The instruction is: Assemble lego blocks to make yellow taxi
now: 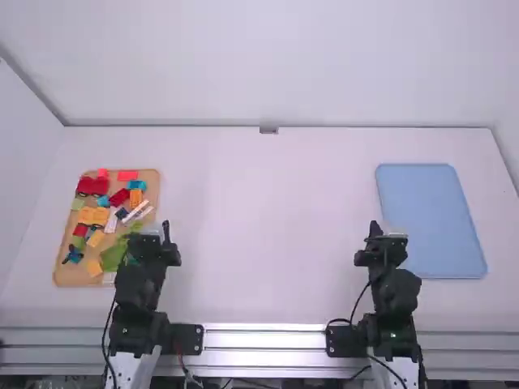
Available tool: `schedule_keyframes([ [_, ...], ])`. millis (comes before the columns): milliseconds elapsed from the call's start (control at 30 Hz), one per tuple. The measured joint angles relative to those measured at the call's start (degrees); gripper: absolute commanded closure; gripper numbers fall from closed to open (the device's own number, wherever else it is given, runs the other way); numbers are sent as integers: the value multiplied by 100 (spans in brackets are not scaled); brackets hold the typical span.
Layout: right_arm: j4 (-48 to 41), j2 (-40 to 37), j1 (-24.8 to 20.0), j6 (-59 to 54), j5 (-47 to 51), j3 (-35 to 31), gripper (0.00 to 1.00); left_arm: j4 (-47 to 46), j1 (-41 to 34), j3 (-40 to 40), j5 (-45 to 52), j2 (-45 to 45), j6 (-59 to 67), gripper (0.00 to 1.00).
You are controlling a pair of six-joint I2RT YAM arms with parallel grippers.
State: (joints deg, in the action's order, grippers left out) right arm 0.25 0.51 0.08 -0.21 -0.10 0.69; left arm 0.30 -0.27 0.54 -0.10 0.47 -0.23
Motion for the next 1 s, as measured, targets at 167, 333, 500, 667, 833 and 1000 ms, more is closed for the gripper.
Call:
schedule_keyframes([
  [167,7,7,2,-9,-4,-2,98,4,0,0,0,2,0,98],
  [333,-22,120,2,-31,2,13,95,0,0,4,-4,118,0,95],
  [500,-262,450,2,-52,13,247,90,-166,0,216,-20,439,4,90],
  [667,-614,1008,2,-125,39,901,83,-330,0,785,-20,990,4,84],
  [833,-918,1718,74,-214,55,1742,75,-498,0,1464,-42,1729,87,75],
  [1000,-1193,2599,190,-426,90,2623,66,-586,-2,2149,-114,2599,120,66],
])
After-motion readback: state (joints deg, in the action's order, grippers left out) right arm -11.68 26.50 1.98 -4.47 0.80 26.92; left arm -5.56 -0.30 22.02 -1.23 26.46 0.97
